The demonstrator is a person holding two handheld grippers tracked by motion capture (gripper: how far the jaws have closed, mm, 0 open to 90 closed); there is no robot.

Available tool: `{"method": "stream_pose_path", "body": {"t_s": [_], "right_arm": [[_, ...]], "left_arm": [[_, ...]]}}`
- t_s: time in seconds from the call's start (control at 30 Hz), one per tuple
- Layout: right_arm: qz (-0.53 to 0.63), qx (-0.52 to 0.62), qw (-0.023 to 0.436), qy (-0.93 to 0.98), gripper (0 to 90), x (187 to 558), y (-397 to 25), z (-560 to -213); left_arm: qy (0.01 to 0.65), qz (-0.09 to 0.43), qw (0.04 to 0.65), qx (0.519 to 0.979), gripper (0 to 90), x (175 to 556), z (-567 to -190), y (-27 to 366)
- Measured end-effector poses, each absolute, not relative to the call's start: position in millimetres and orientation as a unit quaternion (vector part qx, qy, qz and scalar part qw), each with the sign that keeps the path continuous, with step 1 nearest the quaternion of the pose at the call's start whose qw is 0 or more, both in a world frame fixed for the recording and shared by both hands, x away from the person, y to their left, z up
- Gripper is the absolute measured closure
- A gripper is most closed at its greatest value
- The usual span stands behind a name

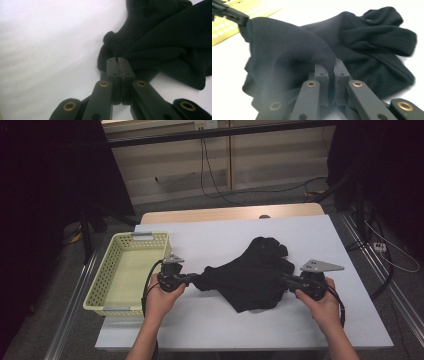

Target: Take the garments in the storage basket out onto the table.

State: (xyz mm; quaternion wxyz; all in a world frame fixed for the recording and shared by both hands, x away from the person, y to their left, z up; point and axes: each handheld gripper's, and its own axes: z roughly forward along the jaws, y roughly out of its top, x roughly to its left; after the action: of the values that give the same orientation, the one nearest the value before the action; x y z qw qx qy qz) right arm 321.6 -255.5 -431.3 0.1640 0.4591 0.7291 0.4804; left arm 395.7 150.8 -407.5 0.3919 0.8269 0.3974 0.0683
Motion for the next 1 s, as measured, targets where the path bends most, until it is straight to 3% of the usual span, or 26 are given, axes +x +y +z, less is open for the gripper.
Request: {"method": "stream_pose_path", "body": {"t_s": [0.23, 0.33, 0.4, 0.47, 0.53, 0.7, 0.8, 1.0], "right_arm": [[0.481, 0.465, 0.154, 0.727, 83.7, 324.6, -254.0, -439.0], [0.466, 0.461, 0.158, 0.739, 81.6, 326.4, -246.2, -441.9], [0.458, 0.46, 0.157, 0.744, 81.1, 327.7, -242.5, -444.6], [0.456, 0.462, 0.156, 0.745, 80.3, 329.4, -241.0, -446.3], [0.454, 0.465, 0.155, 0.744, 78.8, 330.3, -239.7, -447.4], [0.447, 0.459, 0.156, 0.752, 75.1, 331.4, -232.7, -449.7], [0.445, 0.454, 0.166, 0.754, 71.7, 331.6, -230.9, -449.6], [0.443, 0.453, 0.17, 0.754, 70.0, 332.4, -231.8, -449.9]], "left_arm": [[0.374, 0.06, 0.391, 0.839, 88.7, 392.6, -411.0, 137.5], [0.357, 0.066, 0.398, 0.842, 74.2, 389.3, -412.6, 129.7], [0.337, 0.067, 0.411, 0.844, 58.5, 386.1, -411.1, 123.3], [0.314, 0.061, 0.42, 0.849, 55.0, 381.7, -407.9, 116.4], [0.303, 0.065, 0.429, 0.849, 45.4, 377.3, -404.4, 109.5], [0.266, 0.045, 0.437, 0.858, 43.0, 367.1, -404.7, 86.9], [0.23, 0.024, 0.432, 0.872, 51.6, 358.6, -406.9, 69.8], [0.217, 0.034, 0.401, 0.89, 42.7, 357.5, -441.1, 43.6]]}}
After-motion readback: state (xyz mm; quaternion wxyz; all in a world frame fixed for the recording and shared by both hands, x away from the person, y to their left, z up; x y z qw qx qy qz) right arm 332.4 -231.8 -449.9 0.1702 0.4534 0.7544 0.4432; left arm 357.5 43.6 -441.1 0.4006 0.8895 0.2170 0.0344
